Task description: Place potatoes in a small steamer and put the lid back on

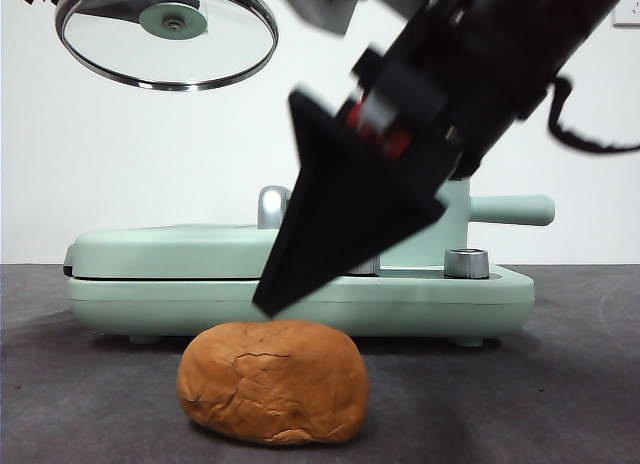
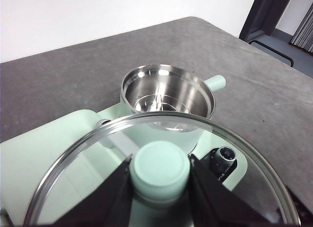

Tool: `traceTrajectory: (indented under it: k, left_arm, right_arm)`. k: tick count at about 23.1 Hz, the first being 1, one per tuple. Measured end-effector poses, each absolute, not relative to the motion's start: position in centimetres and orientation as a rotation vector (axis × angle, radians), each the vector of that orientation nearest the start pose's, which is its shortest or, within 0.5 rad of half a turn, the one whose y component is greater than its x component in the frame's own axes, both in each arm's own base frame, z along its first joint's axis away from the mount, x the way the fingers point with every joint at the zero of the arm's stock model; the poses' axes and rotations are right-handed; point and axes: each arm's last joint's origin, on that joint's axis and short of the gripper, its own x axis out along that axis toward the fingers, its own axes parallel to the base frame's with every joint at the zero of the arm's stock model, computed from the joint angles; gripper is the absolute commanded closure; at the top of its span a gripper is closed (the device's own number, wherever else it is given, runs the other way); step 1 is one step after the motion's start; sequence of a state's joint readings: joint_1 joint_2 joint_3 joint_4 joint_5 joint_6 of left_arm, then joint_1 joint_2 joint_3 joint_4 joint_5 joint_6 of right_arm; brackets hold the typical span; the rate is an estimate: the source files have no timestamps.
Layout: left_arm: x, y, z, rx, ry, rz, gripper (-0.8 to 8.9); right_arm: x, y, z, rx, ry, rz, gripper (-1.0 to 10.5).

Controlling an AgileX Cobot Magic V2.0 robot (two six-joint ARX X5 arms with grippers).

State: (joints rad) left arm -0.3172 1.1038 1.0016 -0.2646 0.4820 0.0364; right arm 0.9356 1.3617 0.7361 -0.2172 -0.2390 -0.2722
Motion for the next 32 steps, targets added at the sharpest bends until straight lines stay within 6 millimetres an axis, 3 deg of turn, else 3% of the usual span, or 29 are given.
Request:
traceTrajectory:
  k: [16, 19, 27, 32]
  left_arm:
    - [22.2, -8.7, 34.0, 0.003, 0.361, -0.797, 8.04]
    - [22.2, -8.7, 34.0, 0.003, 0.361, -0.797, 8.04]
    - [22.2, -8.7, 34.0, 0.003, 0.361, -0.797, 8.04]
    - [22.2, -8.7, 34.0, 0.003, 0.361, -0.797, 8.04]
  right_arm:
    - [15.9, 22.7, 16.4, -0.559, 0.769, 1.209, 5.6]
    - [15.9, 22.8, 16.4, -0.556, 0.769, 1.207, 6.4]
    - [15.9, 22.7, 16.5, -0.522, 0.816, 1.183, 6.8]
    - [15.7, 22.3, 18.3, -0.531, 0.922, 1.144, 6.8]
